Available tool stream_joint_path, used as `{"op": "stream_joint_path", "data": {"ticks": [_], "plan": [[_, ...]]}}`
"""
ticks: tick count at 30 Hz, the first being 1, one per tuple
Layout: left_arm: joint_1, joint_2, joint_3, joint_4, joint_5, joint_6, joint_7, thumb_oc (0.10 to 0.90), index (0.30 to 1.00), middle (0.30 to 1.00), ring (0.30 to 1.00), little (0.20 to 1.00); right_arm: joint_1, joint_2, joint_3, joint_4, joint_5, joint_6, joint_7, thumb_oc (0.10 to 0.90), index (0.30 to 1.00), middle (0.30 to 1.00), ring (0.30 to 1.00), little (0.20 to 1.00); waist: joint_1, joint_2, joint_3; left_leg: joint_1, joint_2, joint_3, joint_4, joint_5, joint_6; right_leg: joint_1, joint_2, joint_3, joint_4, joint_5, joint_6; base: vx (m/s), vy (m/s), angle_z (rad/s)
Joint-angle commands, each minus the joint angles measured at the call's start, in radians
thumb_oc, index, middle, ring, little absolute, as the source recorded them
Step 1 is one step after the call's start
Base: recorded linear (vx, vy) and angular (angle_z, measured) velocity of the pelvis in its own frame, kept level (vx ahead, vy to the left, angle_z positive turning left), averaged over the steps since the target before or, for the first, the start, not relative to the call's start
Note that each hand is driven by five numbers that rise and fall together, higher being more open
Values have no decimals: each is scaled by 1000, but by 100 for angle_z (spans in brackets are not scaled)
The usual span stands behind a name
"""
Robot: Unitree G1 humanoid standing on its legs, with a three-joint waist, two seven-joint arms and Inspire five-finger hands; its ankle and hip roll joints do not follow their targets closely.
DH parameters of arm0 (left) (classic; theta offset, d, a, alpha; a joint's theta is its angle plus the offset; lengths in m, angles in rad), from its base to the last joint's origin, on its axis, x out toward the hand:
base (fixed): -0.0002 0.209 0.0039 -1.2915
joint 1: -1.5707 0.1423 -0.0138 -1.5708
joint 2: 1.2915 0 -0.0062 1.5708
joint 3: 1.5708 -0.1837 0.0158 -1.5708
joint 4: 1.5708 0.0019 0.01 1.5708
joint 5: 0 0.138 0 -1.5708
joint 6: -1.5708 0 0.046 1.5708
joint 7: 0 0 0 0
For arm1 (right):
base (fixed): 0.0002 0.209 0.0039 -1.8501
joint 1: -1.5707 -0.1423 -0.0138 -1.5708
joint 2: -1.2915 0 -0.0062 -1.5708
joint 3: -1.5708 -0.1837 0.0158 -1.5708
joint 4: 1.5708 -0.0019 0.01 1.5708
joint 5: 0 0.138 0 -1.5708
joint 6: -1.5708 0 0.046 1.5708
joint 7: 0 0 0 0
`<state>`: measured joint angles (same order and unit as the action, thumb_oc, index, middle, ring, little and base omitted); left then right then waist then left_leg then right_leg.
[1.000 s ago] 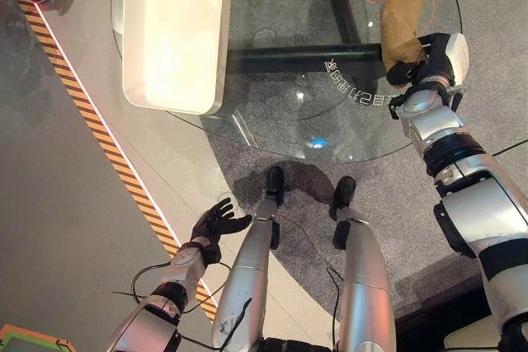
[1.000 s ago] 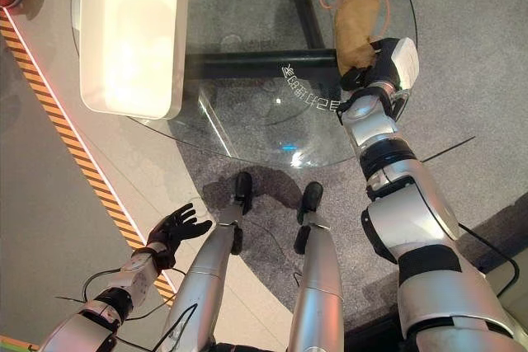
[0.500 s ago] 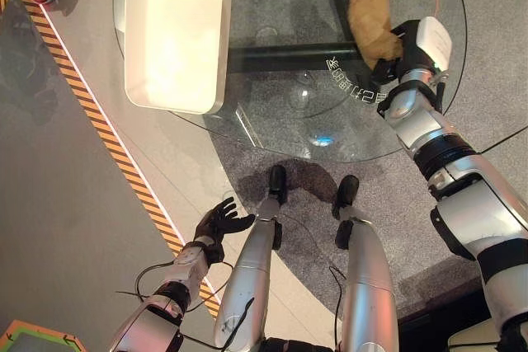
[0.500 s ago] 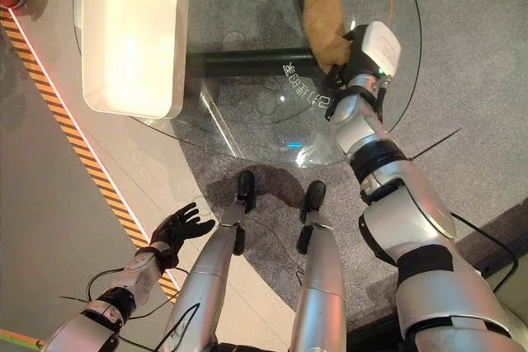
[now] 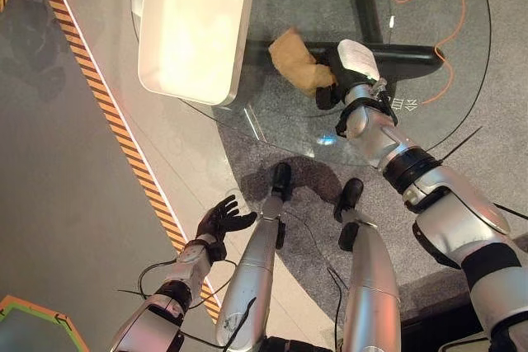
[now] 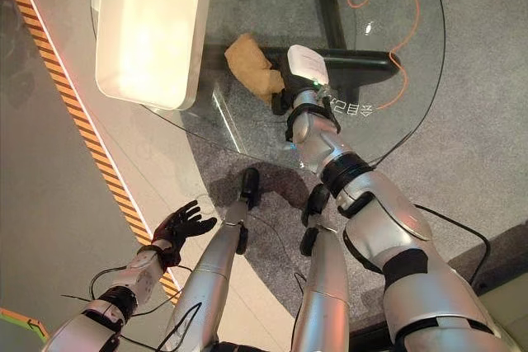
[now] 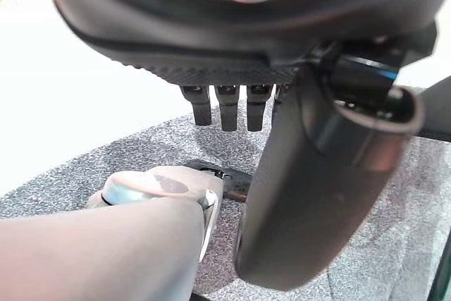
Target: Wipe the table with a cloth and put it in the basket.
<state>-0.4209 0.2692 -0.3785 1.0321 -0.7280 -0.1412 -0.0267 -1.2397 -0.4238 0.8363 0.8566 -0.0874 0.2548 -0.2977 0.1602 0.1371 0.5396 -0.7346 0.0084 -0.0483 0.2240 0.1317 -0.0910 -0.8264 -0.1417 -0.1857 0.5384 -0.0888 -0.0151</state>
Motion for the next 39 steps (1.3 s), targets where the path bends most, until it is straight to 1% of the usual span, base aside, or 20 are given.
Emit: {"op": "stream_joint_path", "data": {"ticks": [1, 6, 9, 12, 16, 20, 22, 23, 24, 25, 27, 28, 30, 31, 32, 34, 35, 37, 38, 39], "plan": [[46, -13, -13, -12, 10, -5, 26, 800, 900, 900, 900, 900, -38, 75, 35, -113, -43, -85, 38, 100, 300, 300, 300, 200, 3, 48, -20, -2, -85, 77, 56, -66, 50, 28, 21, -41, -98, 36, 37, 0, 0, 0], [43, -16, -6, -9, 17, -9, 24, 800, 900, 900, 900, 900, -11, 87, 56, -110, -51, -82, 110, 100, 300, 300, 300, 200, 2, 46, -20, -3, -85, 79, 54, -66, 51, 26, 20, -41, -102, 38, 38, 0, 0, 0], [40, -13, -8, -7, 15, -5, 23, 800, 900, 900, 900, 900, -1, 90, 66, -114, -58, -95, 144, 100, 300, 300, 300, 200, 1, 44, -20, -3, -84, 79, 58, -67, 51, 26, 18, -41, -103, 39, 38, 0, 0, 0], [37, -13, -10, -5, 12, -3, 24, 800, 900, 900, 900, 900, 3, 89, 73, -116, -66, -98, 146, 100, 300, 300, 300, 200, -1, 43, -20, -6, -83, 82, 62, -67, 51, 23, 17, -40, -101, 40, 38, 0, 0, 0], [32, -14, -12, 1, 11, -4, 22, 800, 900, 900, 900, 900, 0, 87, 69, -99, -67, -98, 121, 100, 300, 300, 300, 200, -3, 44, -20, -6, -82, 83, 62, -67, 51, 21, 17, -37, -101, 42, 39, 0, 0, 0], [25, -14, -20, 7, 4, -2, 24, 800, 900, 900, 900, 900, -20, 70, 47, -35, -61, -79, 13, 100, 300, 300, 300, 200, -1, 48, -20, -3, -81, 83, 57, -63, 52, 21, 16, -37, -103, 48, 41, 0, 0, 0], [26, -14, -24, 15, 2, -6, 18, 800, 900, 900, 900, 900, -44, 49, 21, 33, -35, -77, -82, 100, 300, 300, 300, 200, 1, 53, -20, 0, -80, 82, 57, -64, 53, 24, 13, -35, -103, 51, 43, 0, 0, 0], [26, -14, -24, 16, 2, -6, 18, 800, 900, 900, 900, 900, -50, 45, 16, 44, -24, -71, -101, 100, 300, 300, 300, 200, 2, 54, -20, 1, -80, 82, 56, -64, 53, 25, 12, -36, -103, 51, 43, 0, 0, 0], [32, -15, -28, 18, -1, -12, 13, 800, 900, 900, 900, 900, -67, 24, -12, 93, 5, -74, -166, 100, 300, 300, 300, 200, 5, 58, -20, -1, -79, 82, 58, -66, 53, 23, 10, -36, -99, 52, 44, 0, 0, 0], [35, -15, -29, 18, 0, -14, 12, 800, 900, 900, 900, 900, -74, 15, -25, 113, 18, -75, -198, 100, 300, 300, 300, 200, 6, 60, -20, 0, -79, 81, 58, -66, 54, 22, 10, -35, -99, 53, 44, 0, 0, 0], [36, -15, -31, 22, -2, -17, 11, 800, 900, 900, 900, 900, -83, 7, -39, 138, 20, -83, -210, 100, 300, 300, 300, 200, 7, 61, -20, -2, -78, 80, 59, -67, 54, 21, 8, -35, -97, 53, 44, 1, 5, 2], [48, -17, -35, 28, -5, -32, 5, 800, 900, 900, 900, 900, -110, -29, -75, 194, 65, -73, -310, 100, 300, 300, 300, 200, 10, 64, -20, -4, -76, 80, 59, -69, 55, 18, 6, -36, -95, 55, 46, 1, 12, 6], [53, -18, -37, 28, -8, -37, 4, 800, 900, 900, 900, 900, -124, -54, -99, 226, 74, -80, -343, 100, 300, 300, 300, 200, 11, 65, -20, -6, -74, 81, 60, -72, 57, 16, 4, -37, -90, 54, 47, 36, 4, 5], [71, -18, -45, 25, -11, -41, 6, 800, 900, 900, 900, 900, -126, -82, -121, 246, 121, -76, -388, 100, 300, 300, 300, 200, 11, 64, -20, 18, -74, 80, 64, -102, 54, 32, 1, -28, -72, 22, 58, 2, 7, 6], [64, -14, -40, 20, -16, -42, 5, 800, 900, 900, 900, 900, -143, -104, -140, 257, 141, -68, -422, 100, 300, 300, 300, 200, 10, 65, -20, -10, -70, 84, 61, -74, 60, 9, 1, -39, -85, 55, 49, 1, 12, 6], [72, -8, -38, 18, -26, -46, 0, 800, 900, 900, 900, 900, -145, -142, -167, 269, 188, -71, -470, 100, 300, 300, 300, 200, 5, 63, -20, -12, -68, 85, 61, -76, 63, 5, 2, -38, -85, 56, 49, 0, 18, 3], [82, -9, -42, 18, -29, -47, -1, 800, 900, 900, 900, 900, -135, -146, -171, 273, 192, -69, -478, 100, 300, 300, 300, 200, 3, 62, -20, 12, -70, 82, 67, -107, 58, 23, 2, -26, -69, 23, 59, 73, 11, 1], [88, -3, -39, 11, -36, -44, -5, 800, 900, 900, 900, 900, -127, -183, -198, 283, 207, -81, -511, 100, 300, 300, 300, 200, -4, 62, -20, 11, -69, 84, 70, -112, 60, 18, 3, -23, -64, 20, 59, 37, 5, 0], [86, 1, -37, 13, -43, -42, -7, 800, 900, 900, 900, 900, -126, -202, -209, 292, 214, -92, -519, 100, 300, 300, 300, 200, -8, 61, -20, 10, -68, 85, 71, -113, 62, 17, 5, -22, -66, 20, 59, -66, 29, 2], [77, 4, -31, 13, -44, -43, -8, 800, 900, 900, 900, 900, -134, -209, -215, 292, 213, -95, -521, 100, 300, 300, 300, 200, -9, 61, -20, -15, -66, 89, 66, -84, 67, -3, 5, -33, -80, 53, 49, 0, 0, 0]]}}
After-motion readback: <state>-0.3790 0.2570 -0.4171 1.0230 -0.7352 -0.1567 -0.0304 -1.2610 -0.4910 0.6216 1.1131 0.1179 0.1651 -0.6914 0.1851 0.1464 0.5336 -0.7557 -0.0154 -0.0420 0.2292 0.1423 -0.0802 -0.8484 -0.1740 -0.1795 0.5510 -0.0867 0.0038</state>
